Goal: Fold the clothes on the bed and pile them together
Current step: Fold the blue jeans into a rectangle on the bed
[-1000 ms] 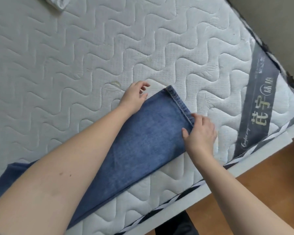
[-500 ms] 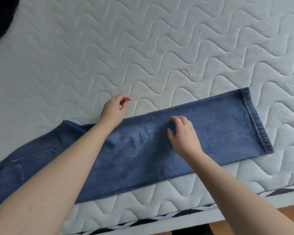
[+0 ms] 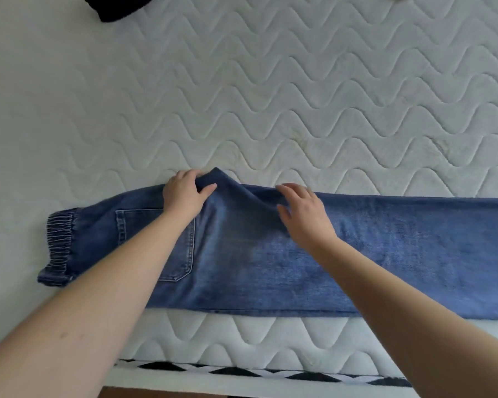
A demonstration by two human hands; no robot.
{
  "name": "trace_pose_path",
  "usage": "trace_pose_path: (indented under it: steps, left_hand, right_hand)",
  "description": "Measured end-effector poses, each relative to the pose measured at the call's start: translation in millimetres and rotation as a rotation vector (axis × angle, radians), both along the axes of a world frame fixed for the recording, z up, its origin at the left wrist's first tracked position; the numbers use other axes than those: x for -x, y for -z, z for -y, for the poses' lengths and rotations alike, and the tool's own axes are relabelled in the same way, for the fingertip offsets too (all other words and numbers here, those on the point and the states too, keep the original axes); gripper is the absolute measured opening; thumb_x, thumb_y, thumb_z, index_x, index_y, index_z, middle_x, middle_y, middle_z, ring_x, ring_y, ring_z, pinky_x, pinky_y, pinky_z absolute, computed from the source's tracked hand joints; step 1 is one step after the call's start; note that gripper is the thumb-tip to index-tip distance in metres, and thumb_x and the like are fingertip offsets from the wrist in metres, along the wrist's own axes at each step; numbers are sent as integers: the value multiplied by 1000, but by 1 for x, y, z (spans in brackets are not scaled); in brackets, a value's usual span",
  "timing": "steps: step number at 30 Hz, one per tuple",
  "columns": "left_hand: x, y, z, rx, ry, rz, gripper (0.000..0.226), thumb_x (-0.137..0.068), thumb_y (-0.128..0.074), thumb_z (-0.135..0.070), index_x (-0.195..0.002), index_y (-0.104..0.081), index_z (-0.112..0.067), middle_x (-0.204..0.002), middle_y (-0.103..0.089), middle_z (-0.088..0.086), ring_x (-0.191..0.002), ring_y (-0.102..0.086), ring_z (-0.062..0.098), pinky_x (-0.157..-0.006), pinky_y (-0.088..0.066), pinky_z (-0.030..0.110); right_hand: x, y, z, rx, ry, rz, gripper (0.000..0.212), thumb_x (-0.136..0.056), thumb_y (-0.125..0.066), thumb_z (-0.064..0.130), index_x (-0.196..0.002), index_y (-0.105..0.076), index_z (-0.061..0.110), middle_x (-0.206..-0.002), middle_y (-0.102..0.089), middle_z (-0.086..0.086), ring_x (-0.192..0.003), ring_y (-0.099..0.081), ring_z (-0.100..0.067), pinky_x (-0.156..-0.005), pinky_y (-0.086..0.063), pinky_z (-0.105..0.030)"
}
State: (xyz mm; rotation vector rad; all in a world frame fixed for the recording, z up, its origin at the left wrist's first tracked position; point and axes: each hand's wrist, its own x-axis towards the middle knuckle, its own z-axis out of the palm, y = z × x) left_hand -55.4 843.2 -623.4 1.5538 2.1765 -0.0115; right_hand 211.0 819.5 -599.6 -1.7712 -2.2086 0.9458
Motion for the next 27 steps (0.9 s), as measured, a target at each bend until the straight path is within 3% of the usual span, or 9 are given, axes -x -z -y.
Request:
trace_pose_path:
  steps: [3, 6, 9, 13, 15, 18, 21, 24, 27]
  left_hand:
    - [5, 2, -10, -29, 41, 35, 45, -86, -65, -52, -119, -62, -21, -119, -60, 7, -112, -54, 30, -94, -43, 40]
    - [5, 4, -16, -25, 63, 158, 34, -88, -69, -37, -112, -61, -15, -115, -64, 7, -108, -58, 29, -91, -45, 38]
    - [9, 1, -15, -10, 37, 330, 21, -89, -70, -23, -102, -55, -19, -102, -66, 1, -96, -62, 24, -79, -44, 30]
    - [14, -11, -8, -23, 134, 456, 32, -84, -72, -12, -111, -59, -23, -103, -66, -4, -97, -60, 16, -77, -38, 17]
    - [13, -15, -2, -81, 225, 416, 41, -79, -73, -6, -117, -65, -20, -108, -67, 1, -102, -58, 19, -85, -37, 21]
    - [9, -20, 11, -258, 311, 322, 34, -72, -73, -1, -104, -74, -11, -102, -69, 6, -100, -58, 30, -88, -42, 33]
    - [9, -21, 34, -399, 363, 317, 31, -67, -76, 3, -96, -77, -7, -100, -72, 7, -95, -64, 31, -87, -44, 34]
    - [7, -15, 62, -492, 417, 269, 36, -69, -75, 5, -104, -76, -6, -112, -72, 6, -102, -66, 28, -94, -47, 39]
    - [5, -6, 90, -537, 445, 160, 37, -78, -72, 1, -114, -73, -7, -121, -69, 5, -114, -64, 26, -102, -45, 44]
  right_hand:
    - [30, 8, -13, 31, -15, 33, 42, -100, -46, 21, -142, -45, 19, -143, -48, 1, -132, -38, -23, -108, -27, -35]
    - [54, 15, -28, 86, -29, 91, 42, -100, -47, 27, -142, -45, 21, -139, -51, -2, -128, -41, -26, -106, -28, -36]
    - [69, 21, -38, 138, -28, 188, 42, -95, -55, 38, -134, -51, 24, -130, -55, -4, -121, -45, -27, -101, -30, -37]
    - [76, 28, -37, 123, -2, 240, 35, -91, -62, 40, -123, -57, 26, -120, -58, -2, -115, -47, -26, -95, -29, -36]
    - [75, 32, -34, 90, 31, 205, 30, -91, -63, 38, -118, -60, 26, -115, -59, -1, -112, -47, -25, -93, -28, -34]
    - [72, 35, -26, -4, 90, 94, 22, -90, -64, 34, -111, -68, 26, -109, -62, 1, -107, -48, -25, -89, -26, -32]
    - [66, 33, -10, -226, 89, 23, 20, -90, -66, 26, -108, -74, 24, -112, -67, 0, -105, -53, -29, -91, -33, -38]
    - [60, 35, 12, -400, 5, 85, 33, -89, -64, 10, -121, -69, 19, -125, -64, -3, -114, -56, -30, -102, -35, -42]
    - [58, 38, 41, -339, -103, 226, 57, -89, -56, 5, -144, -45, 14, -148, -46, -6, -137, -40, -29, -117, -24, -46]
